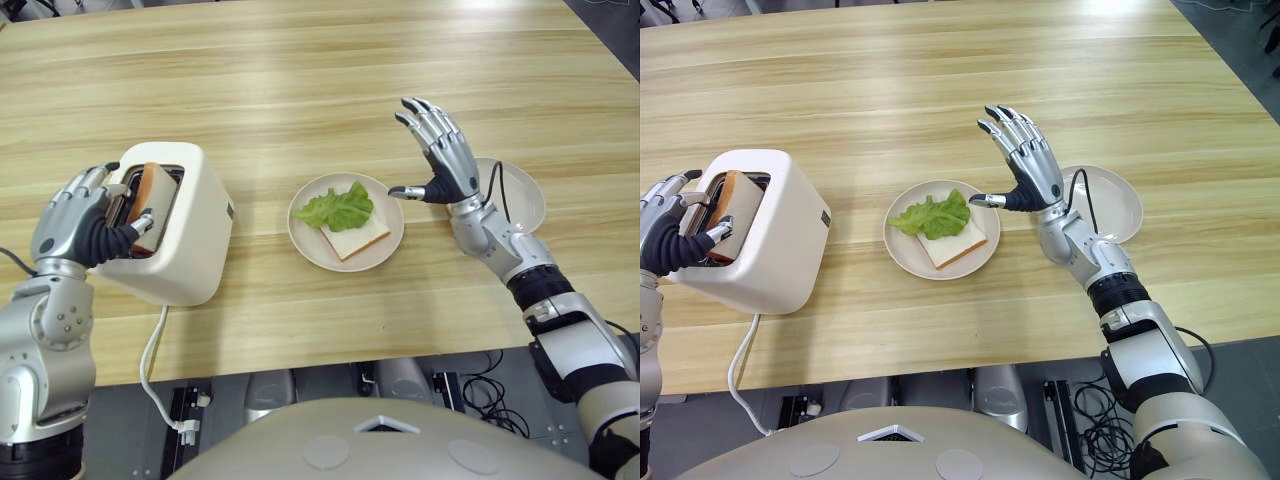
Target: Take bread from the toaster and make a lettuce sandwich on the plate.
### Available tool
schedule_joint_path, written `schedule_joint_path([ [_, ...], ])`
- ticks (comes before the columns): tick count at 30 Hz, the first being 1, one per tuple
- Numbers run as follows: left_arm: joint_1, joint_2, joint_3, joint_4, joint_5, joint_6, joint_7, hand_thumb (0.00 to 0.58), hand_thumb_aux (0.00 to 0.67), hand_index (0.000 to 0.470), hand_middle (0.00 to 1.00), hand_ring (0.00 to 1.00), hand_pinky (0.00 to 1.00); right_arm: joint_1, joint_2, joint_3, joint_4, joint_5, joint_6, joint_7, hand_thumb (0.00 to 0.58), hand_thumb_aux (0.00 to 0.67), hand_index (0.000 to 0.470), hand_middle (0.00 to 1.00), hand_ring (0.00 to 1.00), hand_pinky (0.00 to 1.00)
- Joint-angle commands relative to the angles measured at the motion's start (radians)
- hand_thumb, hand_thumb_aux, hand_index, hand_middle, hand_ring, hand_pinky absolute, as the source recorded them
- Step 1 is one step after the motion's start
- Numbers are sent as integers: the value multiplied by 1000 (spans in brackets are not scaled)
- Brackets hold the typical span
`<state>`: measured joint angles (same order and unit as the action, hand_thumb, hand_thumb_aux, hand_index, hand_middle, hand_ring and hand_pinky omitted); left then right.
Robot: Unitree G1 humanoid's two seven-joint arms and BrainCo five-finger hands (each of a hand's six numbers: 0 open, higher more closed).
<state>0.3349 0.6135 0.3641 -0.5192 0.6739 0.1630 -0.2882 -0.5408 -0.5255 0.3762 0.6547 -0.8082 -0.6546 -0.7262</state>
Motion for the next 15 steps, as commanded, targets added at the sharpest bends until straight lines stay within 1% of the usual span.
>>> schedule_joint_path([
  [1, -1, 12, -45, 36, -3, -7, -32, 580, 670, 460, 0, 0, 0, 10, 7, -12, -7, 3, 5, -3, 0, 0, 0, 0, 0, 0],
  [9, -68, 12, -85, 49, -12, -43, -18, 580, 670, 460, 0, 0, 0, 8, 30, 4, 28, -6, 4, -4, 0, 0, 0, 0, 0, 0],
  [13, -116, 22, -31, 28, -18, -36, 6, 580, 670, 460, 0, 0, 0, 9, 42, 12, 45, -13, 5, -4, 0, 0, 0, 0, 0, 0],
  [14, -126, 26, -10, 24, -21, -32, 11, 580, 670, 460, 961, 961, 961, 8, 45, 14, 51, -16, 5, -5, 0, 0, 0, 0, 0, 0],
  [15, -132, 32, 5, 23, -21, -30, 13, 580, 670, 460, 1000, 1000, 1000, 8, 47, 18, 56, -20, 6, -4, 0, 0, 0, 0, 0, 0],
])
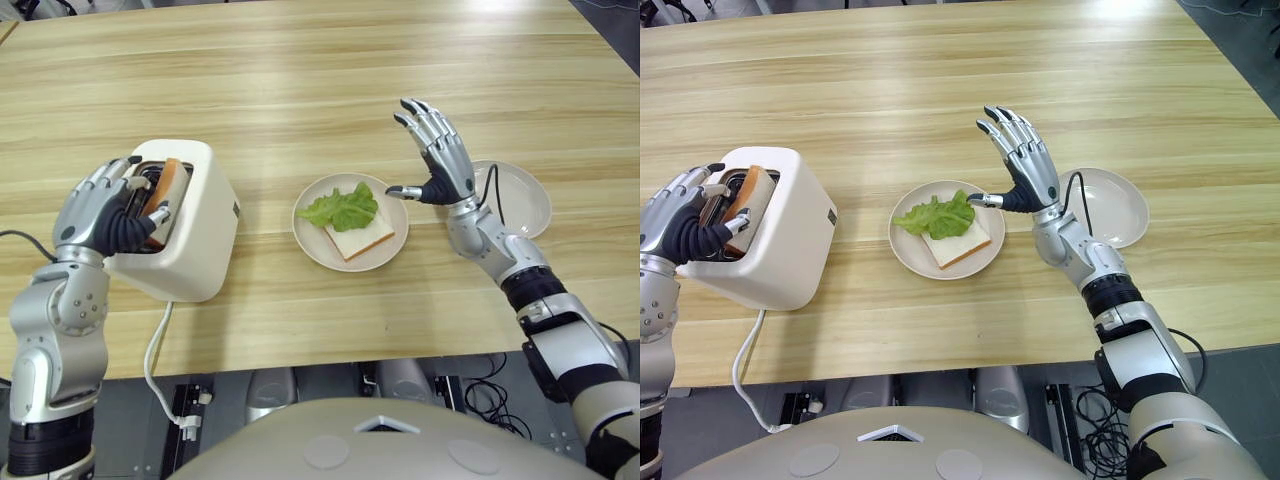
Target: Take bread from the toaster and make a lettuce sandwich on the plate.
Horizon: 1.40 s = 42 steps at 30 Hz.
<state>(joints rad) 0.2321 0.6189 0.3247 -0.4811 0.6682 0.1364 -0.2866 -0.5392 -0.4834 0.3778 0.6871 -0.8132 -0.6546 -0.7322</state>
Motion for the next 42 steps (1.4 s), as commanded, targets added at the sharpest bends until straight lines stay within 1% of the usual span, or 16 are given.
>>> schedule_joint_path([
  [1, -36, 33, 61, -17, -18, -4, 13, 580, 670, 460, 1000, 1000, 1000, 5, 6, 24, 29, -28, 12, 2, 0, 0, 0, 0, 0, 0],
  [6, -103, 60, 129, -51, -27, -12, 47, 580, 670, 460, 1000, 1000, 1000, 15, 9, 60, 59, -70, 59, 18, 0, 0, 0, 0, 0, 0],
  [10, -185, 54, 151, -83, -43, -35, 87, 580, 670, 460, 1000, 1000, 1000, 62, 3, 67, 47, -82, 121, 35, 0, 0, 0, 0, 0, 0],
  [14, -218, 31, 125, -113, -51, -64, 111, 580, 670, 460, 1000, 1000, 1000, 136, -7, 67, -5, -92, 217, 76, 0, 0, 0, 0, 0, 0],
  [16, -241, 16, 108, -129, -57, -81, 125, 580, 670, 460, 1000, 1000, 1000, 171, -11, 80, -28, -121, 286, 102, 0, 0, 0, 0, 0, 0],
  [19, -276, -7, 63, -141, -70, -98, 134, 580, 670, 460, 1000, 1000, 1000, 202, 4, 95, -37, -135, 356, 128, 0, 0, 0, 0, 0, 0],
  [24, -326, -58, -84, -89, -65, -120, 119, 580, 670, 460, 1000, 1000, 1000, 190, 54, 116, 9, -138, 409, 145, 0, 0, 0, 0, 0, 0],
  [31, -370, -131, -279, 8, -27, -157, 120, 580, 670, 460, 1000, 1000, 1000, 123, 97, 154, 75, -145, 422, 129, 0, 0, 0, 0, 0, 0],
  [37, -356, -169, -357, 76, 2, -191, 157, 580, 670, 460, 1000, 1000, 1000, 93, 97, 175, 115, -143, 419, 116, 0, 0, 0, 0, 0, 0],
  [38, -355, -174, -364, 82, 7, -193, 161, 580, 670, 460, 1000, 1000, 1000, 91, 96, 176, 119, -142, 419, 114, 71, 42, 29, 0, 0, 0],
  [39, -354, -177, -370, 86, 9, -193, 163, 580, 670, 460, 1000, 1000, 1000, 89, 95, 177, 124, -142, 417, 113, 87, 53, 36, 0, 0, 0],
  [40, -352, -181, -376, 90, 10, -192, 164, 580, 670, 460, 1000, 1000, 1000, 86, 95, 178, 130, -141, 416, 112, 87, 53, 36, 0, 0, 0],
  [41, -350, -183, -382, 94, 13, -192, 166, 580, 670, 460, 1000, 1000, 1000, 84, 96, 179, 136, -141, 415, 111, 244, 160, 110, 0, 0, 0],
  [42, -349, -185, -386, 97, 15, -193, 169, 580, 670, 460, 1000, 1000, 1000, 82, 96, 180, 142, -140, 413, 110, 307, 210, 144, 0, 0, 0],
])
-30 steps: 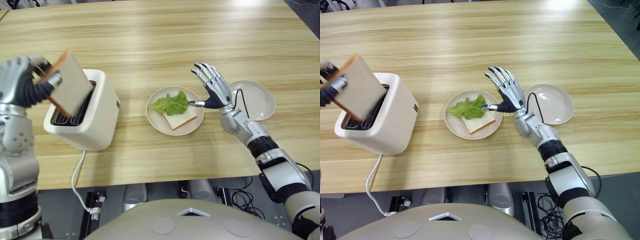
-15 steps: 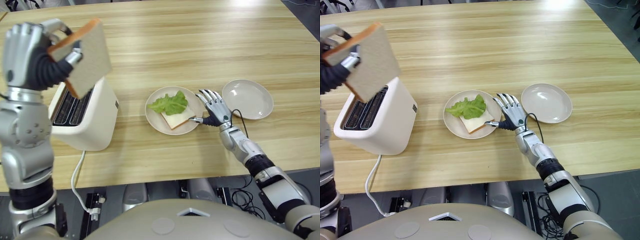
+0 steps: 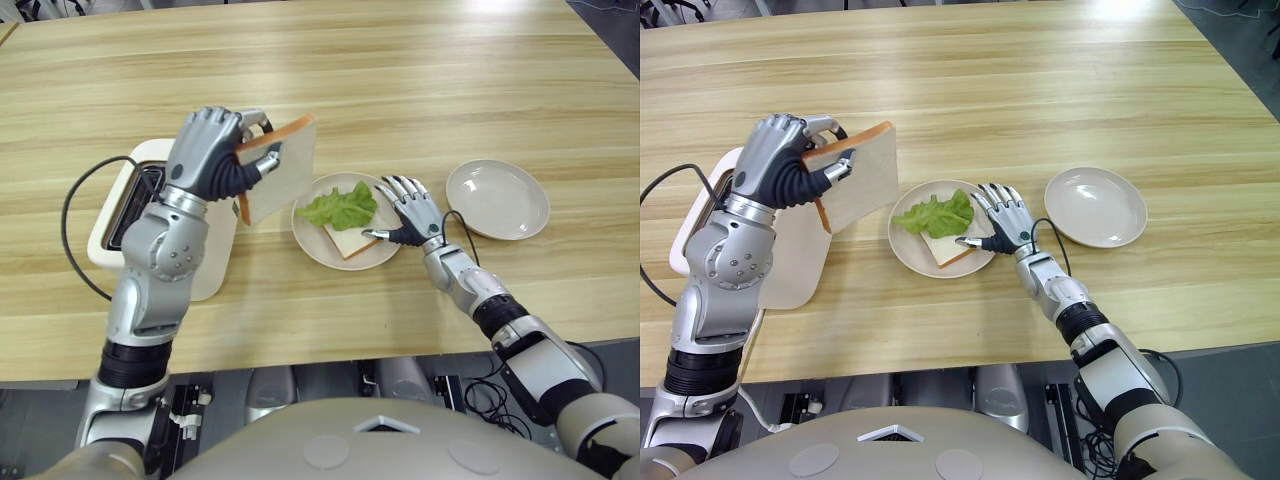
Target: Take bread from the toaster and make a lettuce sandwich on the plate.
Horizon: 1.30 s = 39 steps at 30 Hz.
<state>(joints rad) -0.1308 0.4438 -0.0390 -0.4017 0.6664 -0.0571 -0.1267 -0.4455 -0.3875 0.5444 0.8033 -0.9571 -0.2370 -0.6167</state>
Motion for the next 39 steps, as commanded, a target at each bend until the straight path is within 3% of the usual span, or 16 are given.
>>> schedule_joint_path([
  [1, 15, -11, -25, 22, 17, 0, 10, 580, 670, 460, 1000, 1000, 1000, -13, 1, 15, 30, 5, -5, -6, 374, 271, 186, 0, 0, 0],
  [2, 17, -13, -27, 25, 19, -2, 12, 580, 670, 460, 1000, 1000, 1000, -15, 2, 16, 36, 6, -7, -5, 374, 271, 186, 0, 0, 0],
  [3, 17, -16, -29, 26, 20, -2, 12, 580, 670, 460, 1000, 1000, 1000, -20, 5, 18, 48, 7, -9, -5, 425, 323, 222, 0, 0, 0],
  [20, -1, -27, -58, 81, 34, -8, 23, 580, 670, 460, 1000, 1000, 1000, -82, 40, 65, 102, 14, -33, -8, 413, 310, 213, 0, 0, 0],
  [22, -1, -27, -57, 84, 34, -8, 25, 580, 670, 460, 1000, 1000, 1000, -79, 35, 61, 96, 23, -40, -3, 371, 268, 184, 0, 0, 0],
  [23, -2, -28, -57, 86, 34, -8, 25, 580, 670, 460, 1000, 1000, 1000, -76, 32, 57, 89, 32, -45, 5, 316, 218, 150, 0, 0, 0],
  [24, -3, -28, -58, 88, 34, -8, 26, 580, 670, 460, 1000, 1000, 1000, -71, 28, 50, 80, 46, -55, 17, 104, 63, 43, 0, 0, 0],
  [28, -5, -29, -60, 96, 34, -8, 28, 580, 670, 460, 1000, 1000, 1000, -60, 18, 39, 46, 78, -71, 50, 0, 0, 0, 0, 0, 0],
  [35, -15, -31, -69, 114, 35, -12, 33, 580, 670, 460, 1000, 1000, 1000, -78, 35, 40, 85, 98, -83, 64, 23, 13, 9, 0, 0, 0],
  [39, -17, -28, -73, 124, 33, -14, 39, 580, 670, 460, 1000, 1000, 1000, -104, 53, 50, 137, 99, -87, 57, 92, 55, 38, 0, 0, 0],
])
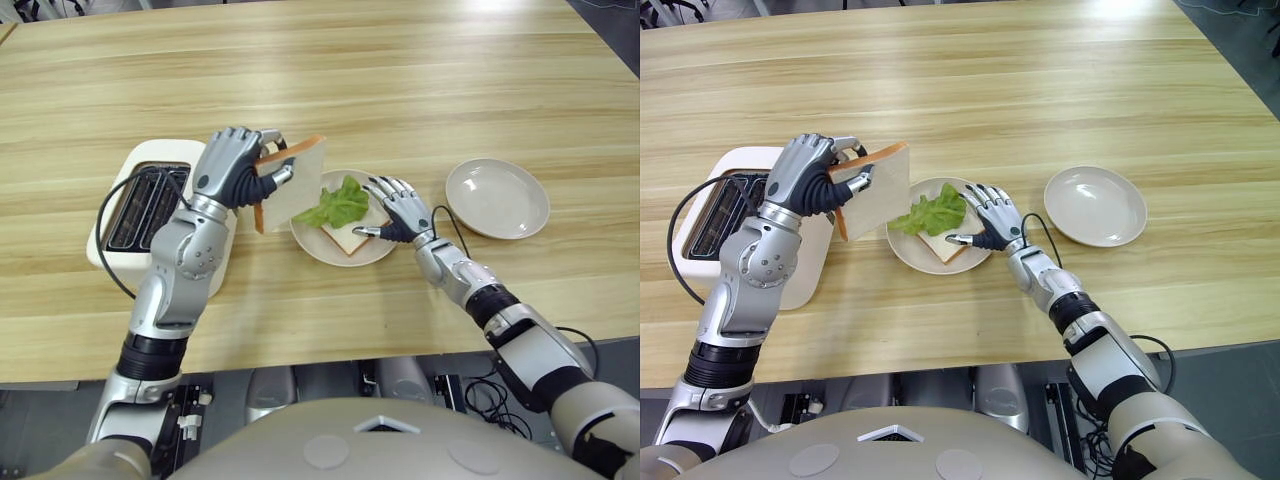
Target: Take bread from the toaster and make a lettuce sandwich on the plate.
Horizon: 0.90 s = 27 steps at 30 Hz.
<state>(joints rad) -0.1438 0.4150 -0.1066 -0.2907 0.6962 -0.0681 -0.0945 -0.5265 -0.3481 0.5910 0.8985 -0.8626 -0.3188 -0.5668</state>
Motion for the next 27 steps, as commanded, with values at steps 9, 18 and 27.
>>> schedule_joint_path([
  [9, -6, 1, -16, 36, 7, -7, 20, 580, 670, 460, 1000, 1000, 1000, -97, 38, 21, 146, -4, -16, -16, 500, 420, 289, 0, 0, 0],
  [18, -7, -2, -31, 65, 17, -10, 36, 580, 670, 460, 1000, 1000, 1000, -118, 57, 45, 141, -16, -25, -22, 520, 455, 312, 0, 0, 0],
  [27, -1, -5, -45, 78, 21, -4, 40, 580, 670, 460, 1000, 1000, 1000, -107, 66, 63, 145, -15, -31, -21, 576, 612, 420, 0, 0, 0],
])
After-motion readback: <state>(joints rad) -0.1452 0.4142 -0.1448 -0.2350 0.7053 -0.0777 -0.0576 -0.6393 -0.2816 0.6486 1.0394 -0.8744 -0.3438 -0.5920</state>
